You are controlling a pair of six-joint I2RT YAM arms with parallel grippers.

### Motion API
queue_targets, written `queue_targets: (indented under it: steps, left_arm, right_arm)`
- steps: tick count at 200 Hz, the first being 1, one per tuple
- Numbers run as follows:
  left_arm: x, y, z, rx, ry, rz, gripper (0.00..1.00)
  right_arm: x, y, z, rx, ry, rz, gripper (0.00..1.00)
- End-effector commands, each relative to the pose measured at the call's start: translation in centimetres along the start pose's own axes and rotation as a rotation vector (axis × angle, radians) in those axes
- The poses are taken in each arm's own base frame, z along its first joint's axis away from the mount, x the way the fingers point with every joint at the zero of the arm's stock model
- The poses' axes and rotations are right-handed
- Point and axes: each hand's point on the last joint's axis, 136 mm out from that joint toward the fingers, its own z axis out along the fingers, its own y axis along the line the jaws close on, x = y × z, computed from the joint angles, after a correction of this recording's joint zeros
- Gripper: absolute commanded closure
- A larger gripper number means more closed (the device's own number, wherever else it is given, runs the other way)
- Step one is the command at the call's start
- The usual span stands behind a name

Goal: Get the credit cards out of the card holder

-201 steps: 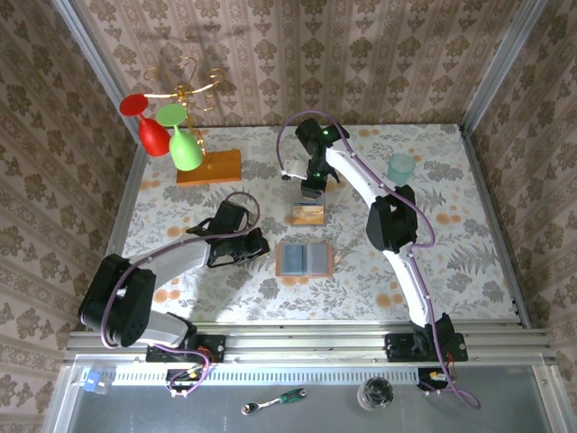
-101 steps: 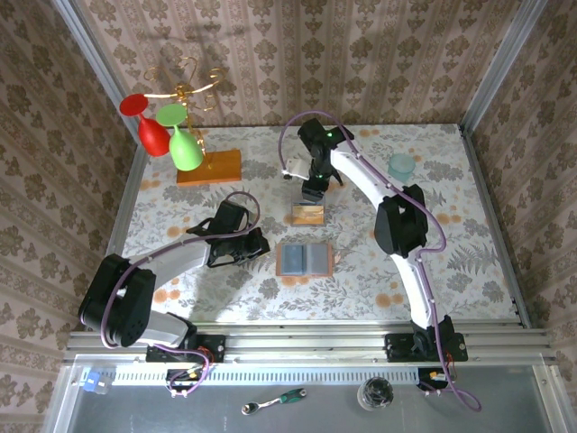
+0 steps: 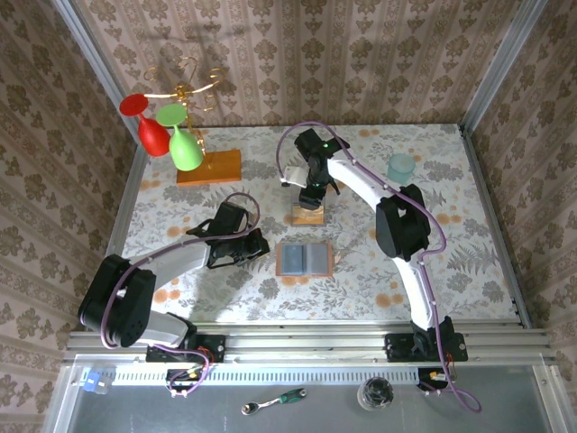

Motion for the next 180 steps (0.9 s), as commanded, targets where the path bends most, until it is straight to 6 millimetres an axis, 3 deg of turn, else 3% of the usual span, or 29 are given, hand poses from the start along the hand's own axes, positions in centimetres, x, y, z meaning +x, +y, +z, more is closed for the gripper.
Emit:
queue_targets:
  steps: [1,74,126,180]
  left_arm:
    - [0.0,0.2,-0.2,0.004,-0.007,0.005,0.96]
    - [-0.2,0.1,0.0,0.003,-0.004,0.003,0.96]
    - [-0.2,0.1,0.0,0.000,-0.005,0.000,0.96]
    - [-0.1,0.3,0.2,-0.002,0.001,-0.003,0.96]
  right_arm:
    - [-0.2,-1.3,-0.5,0.077,0.005,0.011,0.44]
    - [-0.9,-5.1,-2.6,0.274,-0.033,0.037,0.50]
    - [-2.2,-5.9,-4.8,0.308,-0.117,0.060,0.51]
    - [-2.0,-6.7,-3.4,0.318,-0.101,0.061,0.46]
